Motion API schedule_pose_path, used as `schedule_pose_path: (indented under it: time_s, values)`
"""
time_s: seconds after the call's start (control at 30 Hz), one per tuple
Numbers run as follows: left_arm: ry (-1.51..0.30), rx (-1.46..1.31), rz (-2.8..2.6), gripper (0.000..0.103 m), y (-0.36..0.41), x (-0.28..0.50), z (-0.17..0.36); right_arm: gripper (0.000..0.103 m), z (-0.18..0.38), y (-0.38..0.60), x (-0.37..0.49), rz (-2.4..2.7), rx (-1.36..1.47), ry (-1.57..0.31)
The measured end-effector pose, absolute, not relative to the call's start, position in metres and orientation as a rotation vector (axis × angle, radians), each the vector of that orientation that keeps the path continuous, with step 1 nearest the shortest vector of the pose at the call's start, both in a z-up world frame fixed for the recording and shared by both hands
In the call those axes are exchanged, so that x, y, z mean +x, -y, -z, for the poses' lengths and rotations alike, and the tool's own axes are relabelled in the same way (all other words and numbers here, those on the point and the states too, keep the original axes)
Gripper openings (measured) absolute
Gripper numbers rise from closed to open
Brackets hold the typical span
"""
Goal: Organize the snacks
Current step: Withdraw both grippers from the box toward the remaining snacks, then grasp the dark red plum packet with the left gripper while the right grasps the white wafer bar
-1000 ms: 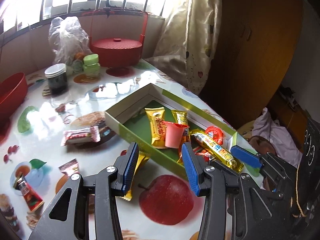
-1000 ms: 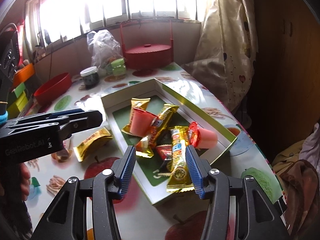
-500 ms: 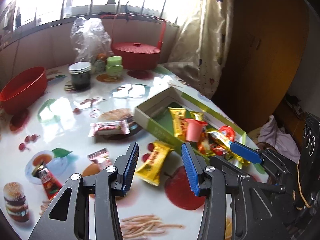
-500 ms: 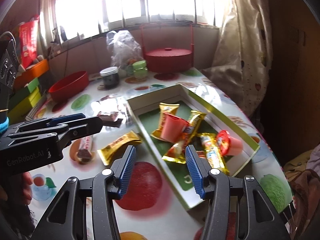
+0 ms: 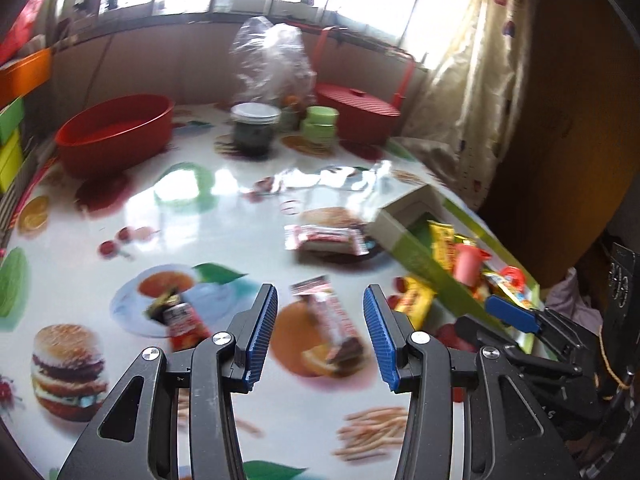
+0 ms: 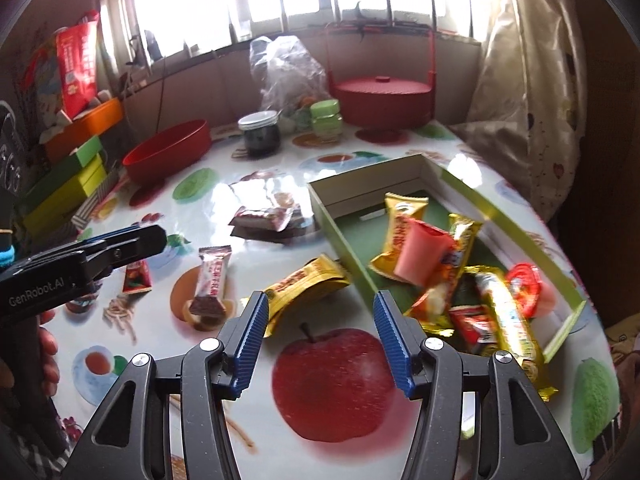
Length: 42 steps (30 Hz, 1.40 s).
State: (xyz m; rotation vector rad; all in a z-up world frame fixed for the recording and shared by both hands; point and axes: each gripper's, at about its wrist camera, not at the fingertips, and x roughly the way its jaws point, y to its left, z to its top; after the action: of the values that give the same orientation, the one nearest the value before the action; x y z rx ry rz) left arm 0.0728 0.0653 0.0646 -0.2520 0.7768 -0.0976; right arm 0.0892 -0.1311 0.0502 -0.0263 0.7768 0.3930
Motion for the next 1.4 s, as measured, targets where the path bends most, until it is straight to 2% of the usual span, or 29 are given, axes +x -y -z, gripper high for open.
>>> schedule_pose_path:
  time_s: [0.77, 1.23, 1.4]
  values:
    - [-0.835, -0.331, -0.082, 0.046, -0.132, 0.067, -0.028, 0.056, -0.029, 0.051, 0.113, -0.544, -0.105, -0.846]
    - [-0.883, -0.312, -0.093, 0.046, -0.132, 0.083, -0.013, 0.057, -0.013, 0.021, 0.127, -0.546, -0.181, -0.877]
    - [-0.888, -0.228, -0.121, 0.046, -0.124, 0.087, -0.012, 0.057, -0.008, 0.016, 0.130, -0.530, -0.206, -0.888]
